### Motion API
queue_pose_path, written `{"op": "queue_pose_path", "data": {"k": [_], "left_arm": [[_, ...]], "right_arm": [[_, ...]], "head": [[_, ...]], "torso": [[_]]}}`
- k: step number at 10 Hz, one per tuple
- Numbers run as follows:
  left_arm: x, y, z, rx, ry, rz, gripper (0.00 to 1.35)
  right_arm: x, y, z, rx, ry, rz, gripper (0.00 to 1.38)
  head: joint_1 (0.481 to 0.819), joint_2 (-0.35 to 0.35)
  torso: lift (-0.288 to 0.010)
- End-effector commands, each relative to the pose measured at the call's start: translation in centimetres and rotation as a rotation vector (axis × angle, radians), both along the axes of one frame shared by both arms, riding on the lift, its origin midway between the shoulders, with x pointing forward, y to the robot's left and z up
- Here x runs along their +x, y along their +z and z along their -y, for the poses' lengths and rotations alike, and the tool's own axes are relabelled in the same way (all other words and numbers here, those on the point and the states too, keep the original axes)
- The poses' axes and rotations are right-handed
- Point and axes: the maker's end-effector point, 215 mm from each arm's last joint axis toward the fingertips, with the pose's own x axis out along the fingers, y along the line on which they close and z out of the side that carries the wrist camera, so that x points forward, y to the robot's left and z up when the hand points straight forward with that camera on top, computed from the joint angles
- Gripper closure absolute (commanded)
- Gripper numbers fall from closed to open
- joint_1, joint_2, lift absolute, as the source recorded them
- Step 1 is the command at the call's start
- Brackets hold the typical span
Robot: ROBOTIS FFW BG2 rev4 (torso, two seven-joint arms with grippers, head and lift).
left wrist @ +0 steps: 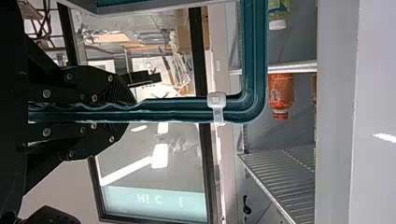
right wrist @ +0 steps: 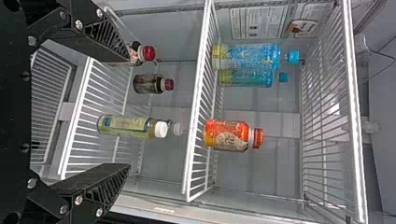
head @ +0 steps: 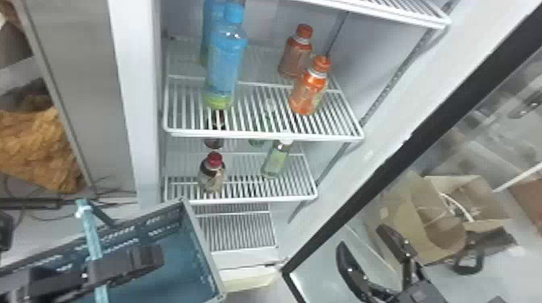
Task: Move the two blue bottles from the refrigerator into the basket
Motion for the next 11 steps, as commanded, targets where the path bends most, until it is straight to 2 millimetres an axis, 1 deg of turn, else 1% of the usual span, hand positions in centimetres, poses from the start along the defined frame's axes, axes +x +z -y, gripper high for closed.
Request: {"op": "queue_pose_path", "data": {"k": [1,2,3,4,7,9,10,11], "left_arm": [[0.0,0.0,-0.1,0.001,0.002,0.000,1.20],[0.0,0.0,-0.1,0.001,0.002,0.000,1.20],[0.0,0.0,-0.1,0.001,0.002,0.000,1.20],[0.0,0.0,0.0,0.001,0.000,-0.002,1.20],[0.1,0.1,0.0,0.002,0.000,0.001,1.20],[0.2,0.2,0.0,0.002,-0.002,0.005,1.20],[0.3,0.1,-0.1,0.004,0.000,0.005,1.20],[0.3,0.1,-0.1,0.004,0.000,0.005,1.20]], "right_arm": [[0.6,0.2,-1.0,-0.006,0.027,-0.003,0.25],[1.3,0.6,-1.8,-0.023,0.056,-0.003,0.24],[2.2,1.1,-2.0,-0.021,0.060,0.011,0.24],[3.3,1.6,-2.7,-0.011,0.073,0.026,0.24],[6.6,2.4,-5.5,0.038,0.136,0.057,0.24],[9.2,4.1,-7.4,0.067,0.180,0.095,0.24],[10.4,4.6,-8.9,0.092,0.209,0.100,0.24],[11.2,4.8,-11.2,0.125,0.251,0.097,0.24]], "head": [[0.695,-0.350],[0.695,-0.350],[0.695,-0.350],[0.695,-0.350],[0.695,-0.350],[0.695,-0.350],[0.695,-0.350],[0.695,-0.340]], "torso": [[-0.010],[-0.010],[-0.010],[-0.010],[-0.010],[-0.010],[-0.010],[-0.010]]}}
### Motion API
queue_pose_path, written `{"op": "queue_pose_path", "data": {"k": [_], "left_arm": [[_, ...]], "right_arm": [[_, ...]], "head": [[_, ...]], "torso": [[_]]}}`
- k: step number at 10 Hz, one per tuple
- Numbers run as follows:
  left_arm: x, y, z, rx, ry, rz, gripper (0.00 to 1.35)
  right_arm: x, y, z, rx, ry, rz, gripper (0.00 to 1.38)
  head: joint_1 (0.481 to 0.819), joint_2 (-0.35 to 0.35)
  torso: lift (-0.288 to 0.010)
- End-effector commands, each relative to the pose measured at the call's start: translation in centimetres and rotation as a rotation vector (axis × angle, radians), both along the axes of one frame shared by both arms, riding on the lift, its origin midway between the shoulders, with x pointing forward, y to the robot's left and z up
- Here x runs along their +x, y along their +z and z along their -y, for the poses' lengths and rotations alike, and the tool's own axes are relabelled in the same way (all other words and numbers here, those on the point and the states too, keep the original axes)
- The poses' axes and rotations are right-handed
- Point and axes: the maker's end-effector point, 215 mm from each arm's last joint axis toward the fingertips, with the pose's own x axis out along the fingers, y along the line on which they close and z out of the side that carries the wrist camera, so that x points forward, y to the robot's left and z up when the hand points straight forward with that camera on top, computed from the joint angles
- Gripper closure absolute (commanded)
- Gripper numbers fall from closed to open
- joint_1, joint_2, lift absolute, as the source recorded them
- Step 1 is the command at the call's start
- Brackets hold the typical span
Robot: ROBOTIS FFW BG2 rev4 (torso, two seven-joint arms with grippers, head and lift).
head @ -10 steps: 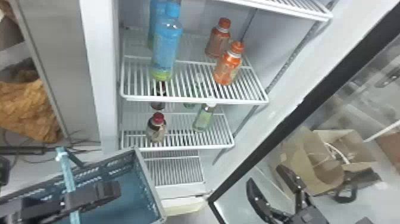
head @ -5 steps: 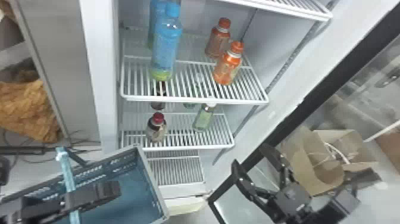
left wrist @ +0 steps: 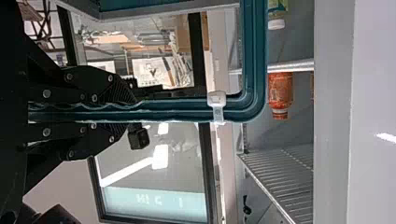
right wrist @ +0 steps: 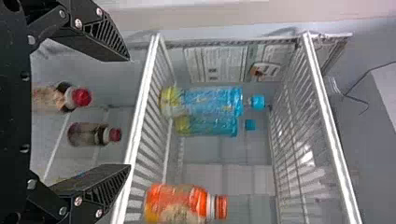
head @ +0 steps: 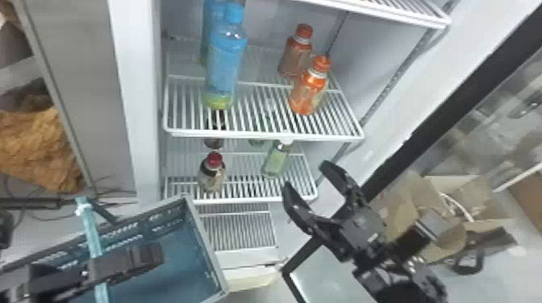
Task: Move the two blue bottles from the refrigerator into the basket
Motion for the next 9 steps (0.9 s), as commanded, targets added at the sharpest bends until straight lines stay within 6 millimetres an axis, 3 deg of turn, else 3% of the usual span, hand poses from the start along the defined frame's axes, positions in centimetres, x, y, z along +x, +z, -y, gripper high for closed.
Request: {"op": "queue_pose_path", "data": {"k": [1,3,9], "left_arm": [[0.0,0.0,0.0,0.000,0.001,0.000,1.20],[0.0,0.0,0.0,-0.002,0.000,0.000,1.20],[0.1,0.2,0.1,-0.003,-0.001,0.005,1.20]], "right_arm": [[1.6,0.7,-3.1,0.042,0.057,0.006,0.24],[4.2,1.5,-5.3,0.080,0.083,0.029,0.24],[10.8,4.0,-8.4,0.095,0.113,0.065,0.24]], "head": [[0.695,-0.303],[0.695,-0.219],[0.695,-0.139]], "torso": [[-0.010],[-0.010],[-0.010]]}}
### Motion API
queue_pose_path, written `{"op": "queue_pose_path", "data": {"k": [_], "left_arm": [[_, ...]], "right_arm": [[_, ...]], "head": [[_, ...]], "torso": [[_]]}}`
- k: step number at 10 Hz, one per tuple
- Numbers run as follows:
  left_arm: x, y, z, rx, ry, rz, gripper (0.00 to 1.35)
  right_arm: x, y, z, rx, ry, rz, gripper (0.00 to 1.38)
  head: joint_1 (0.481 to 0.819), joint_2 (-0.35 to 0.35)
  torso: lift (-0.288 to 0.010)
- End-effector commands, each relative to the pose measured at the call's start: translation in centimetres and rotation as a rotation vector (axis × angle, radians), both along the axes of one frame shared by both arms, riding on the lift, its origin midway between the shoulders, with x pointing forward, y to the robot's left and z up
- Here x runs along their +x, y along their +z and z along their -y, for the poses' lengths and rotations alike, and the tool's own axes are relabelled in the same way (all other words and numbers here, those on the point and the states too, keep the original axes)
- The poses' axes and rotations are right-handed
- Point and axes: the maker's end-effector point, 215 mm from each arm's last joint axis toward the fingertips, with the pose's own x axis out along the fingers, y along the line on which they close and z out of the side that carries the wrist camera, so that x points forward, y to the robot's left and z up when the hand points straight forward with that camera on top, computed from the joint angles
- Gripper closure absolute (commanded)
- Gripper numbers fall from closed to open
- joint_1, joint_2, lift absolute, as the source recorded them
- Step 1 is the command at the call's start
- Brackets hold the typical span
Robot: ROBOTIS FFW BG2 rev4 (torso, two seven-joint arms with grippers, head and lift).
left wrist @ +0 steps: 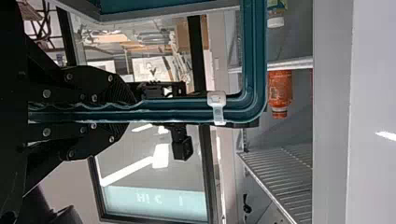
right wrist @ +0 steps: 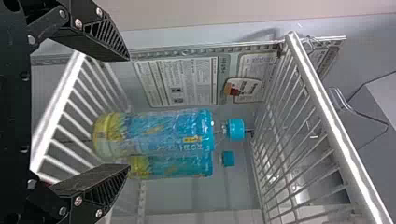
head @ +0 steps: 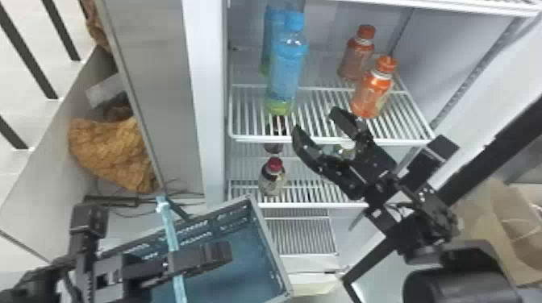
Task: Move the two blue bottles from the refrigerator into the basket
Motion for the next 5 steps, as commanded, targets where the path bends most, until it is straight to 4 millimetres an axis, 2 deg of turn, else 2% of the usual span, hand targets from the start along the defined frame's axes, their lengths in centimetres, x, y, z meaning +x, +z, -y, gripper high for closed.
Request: {"op": "queue_pose_path", "data": {"k": [1,3,5], "left_arm": [[0.0,0.0,0.0,0.000,0.000,0.000,1.20],[0.1,0.1,0.0,-0.001,0.000,0.003,1.20],[0.1,0.2,0.0,-0.001,-0.002,0.005,1.20]], "right_arm": [[1.4,0.1,-1.1,0.013,0.017,-0.006,0.24],[3.2,0.5,-2.1,0.008,0.030,0.000,0.24],[5.0,0.4,-2.1,0.007,0.020,-0.005,0.24]], "head": [[0.695,-0.126],[0.695,-0.104],[0.695,-0.088]], "torso": [[-0.010],[-0.010],[-0.010]]}}
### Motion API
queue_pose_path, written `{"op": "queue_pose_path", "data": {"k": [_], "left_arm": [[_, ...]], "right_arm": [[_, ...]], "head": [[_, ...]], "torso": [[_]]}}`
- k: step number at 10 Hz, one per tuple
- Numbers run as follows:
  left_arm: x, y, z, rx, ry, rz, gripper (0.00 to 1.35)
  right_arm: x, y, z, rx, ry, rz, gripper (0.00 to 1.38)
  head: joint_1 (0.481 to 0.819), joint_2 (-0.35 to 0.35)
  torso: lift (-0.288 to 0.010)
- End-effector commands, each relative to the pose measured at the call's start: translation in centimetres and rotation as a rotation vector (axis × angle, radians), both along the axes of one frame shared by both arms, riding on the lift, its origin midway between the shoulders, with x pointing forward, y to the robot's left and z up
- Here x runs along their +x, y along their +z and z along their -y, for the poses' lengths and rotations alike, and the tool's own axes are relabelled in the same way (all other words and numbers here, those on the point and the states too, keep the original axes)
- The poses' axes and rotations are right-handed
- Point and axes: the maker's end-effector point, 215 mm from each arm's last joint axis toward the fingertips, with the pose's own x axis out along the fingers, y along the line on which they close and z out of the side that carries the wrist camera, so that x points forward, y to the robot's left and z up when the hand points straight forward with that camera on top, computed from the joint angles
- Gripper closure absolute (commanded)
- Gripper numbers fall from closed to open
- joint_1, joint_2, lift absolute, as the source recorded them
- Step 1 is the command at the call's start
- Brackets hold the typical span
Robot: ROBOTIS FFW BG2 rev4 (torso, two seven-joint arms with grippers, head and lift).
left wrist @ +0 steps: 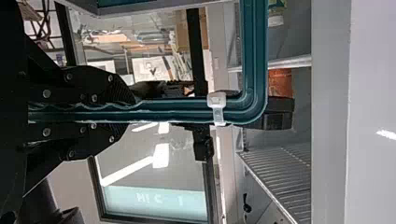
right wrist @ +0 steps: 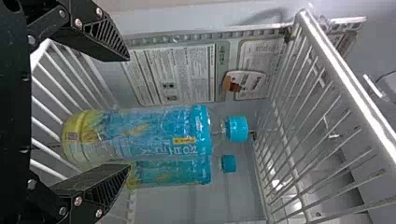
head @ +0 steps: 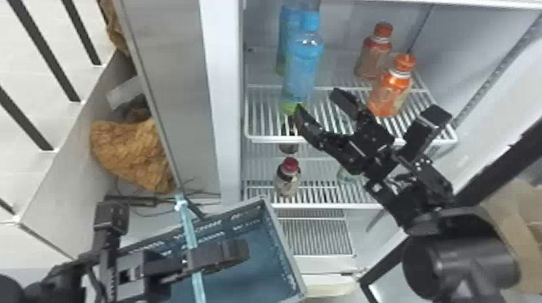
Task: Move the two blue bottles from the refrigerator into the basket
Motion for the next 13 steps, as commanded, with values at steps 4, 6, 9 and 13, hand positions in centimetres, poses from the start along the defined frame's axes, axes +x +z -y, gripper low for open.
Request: {"op": "queue_pose_path", "data": {"k": [4,6,9,13], "left_arm": [[0.2,0.2,0.1,0.002,-0.003,0.007,1.20],[0.3,0.2,0.1,0.004,-0.006,0.011,1.20],[0.4,0.4,0.3,0.003,-0.009,0.016,1.20],[0.6,0.5,0.3,0.003,-0.009,0.021,1.20]], "right_arm": [[3.6,-0.4,-2.3,0.014,0.036,-0.023,0.24],[5.1,0.0,-2.7,0.002,0.032,-0.018,0.24],[6.9,0.5,-2.8,-0.016,0.016,-0.012,0.26],[7.4,-0.7,-2.5,-0.009,0.008,-0.066,1.06]], "head": [[0.695,-0.068],[0.695,-0.051],[0.695,-0.045],[0.695,-0.047]], "torso": [[-0.010],[-0.010],[-0.010],[-0.010]]}}
